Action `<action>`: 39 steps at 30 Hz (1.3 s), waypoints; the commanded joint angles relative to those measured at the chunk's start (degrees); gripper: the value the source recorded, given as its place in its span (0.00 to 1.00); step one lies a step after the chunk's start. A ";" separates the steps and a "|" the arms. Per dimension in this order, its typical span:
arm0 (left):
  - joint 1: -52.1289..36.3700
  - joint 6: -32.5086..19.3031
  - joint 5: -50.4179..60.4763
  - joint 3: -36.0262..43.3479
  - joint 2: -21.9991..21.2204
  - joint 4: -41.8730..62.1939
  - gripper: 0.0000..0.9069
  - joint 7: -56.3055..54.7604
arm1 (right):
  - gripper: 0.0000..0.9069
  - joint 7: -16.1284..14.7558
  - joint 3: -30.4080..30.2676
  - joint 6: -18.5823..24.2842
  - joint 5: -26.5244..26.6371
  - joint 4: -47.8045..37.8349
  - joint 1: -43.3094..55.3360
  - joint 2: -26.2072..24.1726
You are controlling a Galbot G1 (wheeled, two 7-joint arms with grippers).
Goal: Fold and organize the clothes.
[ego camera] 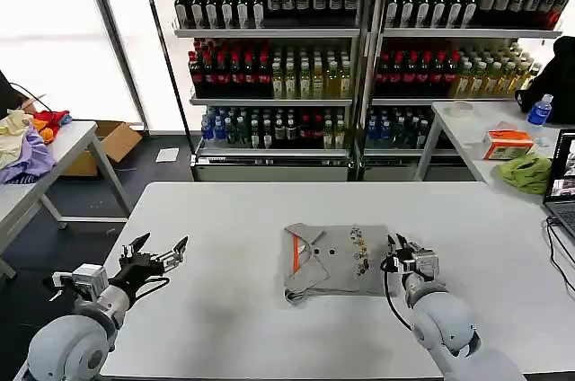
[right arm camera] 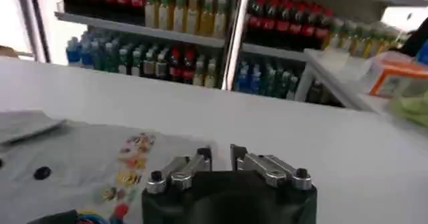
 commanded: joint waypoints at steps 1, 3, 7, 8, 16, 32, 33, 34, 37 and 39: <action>0.13 0.32 0.19 -0.35 -0.65 -1.47 1.00 -0.30 | 1.00 3.32 0.32 3.33 -14.43 5.97 0.15 3.11; 0.60 0.33 0.21 -0.40 -0.77 -1.57 1.00 -0.33 | 1.00 2.60 -1.17 0.51 -5.70 10.66 -1.49 2.53; 1.41 0.53 0.55 -0.13 -1.20 -1.86 1.00 -0.58 | 1.00 9.09 -5.47 -1.09 10.80 16.65 -4.48 2.53; 1.75 0.65 0.63 0.18 -1.33 -2.02 1.00 -0.65 | 1.00 10.59 -6.22 -1.18 14.25 17.60 -4.75 2.56; 2.73 1.42 1.79 1.94 -1.76 -2.16 1.00 -1.86 | 1.00 12.13 -5.72 -1.16 20.45 18.08 -3.50 0.01; 5.54 -2.30 7.63 0.29 -10.25 -4.05 1.00 -4.19 | 1.00 -3.50 -1.60 -0.11 -4.63 14.46 -2.82 -0.48; 5.51 -2.31 7.93 0.49 -10.65 -3.83 1.00 -4.23 | 1.00 -4.12 -2.51 -0.50 -3.89 12.84 -2.45 -0.16; 5.52 -2.29 8.29 0.62 -11.00 -3.65 1.00 -4.27 | 1.00 -4.44 -3.50 -0.79 -2.93 11.64 -2.09 0.25; 6.07 -2.12 9.03 1.00 -11.05 -3.53 1.00 -4.23 | 1.00 -3.83 -6.35 -1.06 3.89 7.16 0.04 0.49; 6.59 -2.08 9.26 0.93 -10.89 -3.71 1.00 -4.15 | 1.00 -3.85 -8.08 -1.11 6.25 4.05 1.59 -0.01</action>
